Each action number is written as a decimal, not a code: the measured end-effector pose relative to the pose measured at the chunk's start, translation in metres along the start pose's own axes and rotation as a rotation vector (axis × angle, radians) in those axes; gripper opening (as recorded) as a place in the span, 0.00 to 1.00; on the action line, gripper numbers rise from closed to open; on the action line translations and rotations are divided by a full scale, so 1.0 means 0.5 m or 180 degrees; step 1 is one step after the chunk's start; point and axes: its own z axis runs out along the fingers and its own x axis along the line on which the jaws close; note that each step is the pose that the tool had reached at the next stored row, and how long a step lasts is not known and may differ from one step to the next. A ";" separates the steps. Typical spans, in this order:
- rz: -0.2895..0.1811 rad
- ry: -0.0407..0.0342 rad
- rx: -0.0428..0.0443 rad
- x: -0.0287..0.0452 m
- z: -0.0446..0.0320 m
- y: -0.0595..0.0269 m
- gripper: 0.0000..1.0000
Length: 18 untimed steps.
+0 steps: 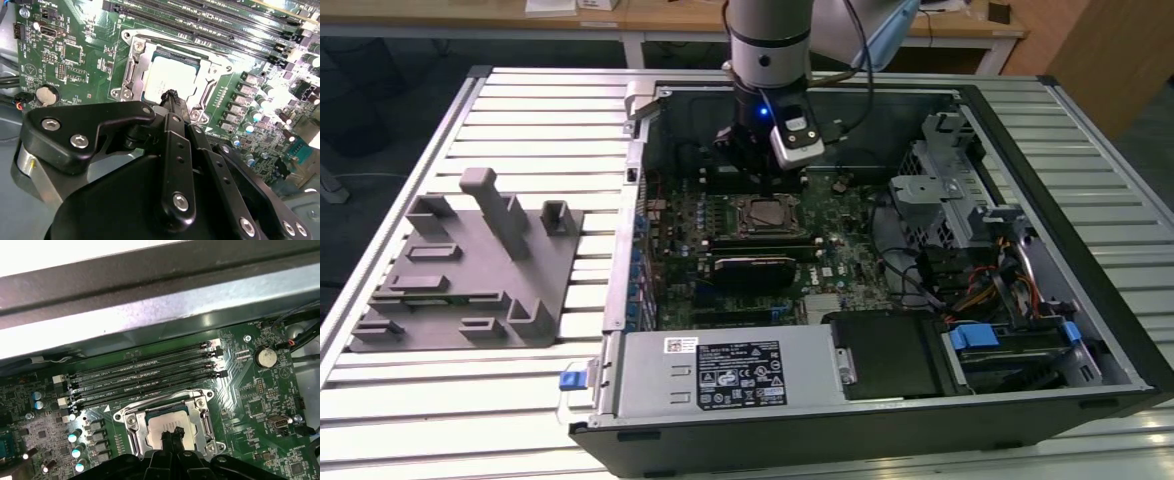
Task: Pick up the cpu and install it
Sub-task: 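Install the second cpu locking lever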
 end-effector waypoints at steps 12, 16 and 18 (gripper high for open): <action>-0.0001 0.0000 0.0000 -0.002 -0.025 -0.001 0.11; 0.0000 0.0000 0.0000 -0.005 -0.025 -0.013 0.11; 0.0000 0.0000 0.0000 -0.007 -0.025 -0.021 0.11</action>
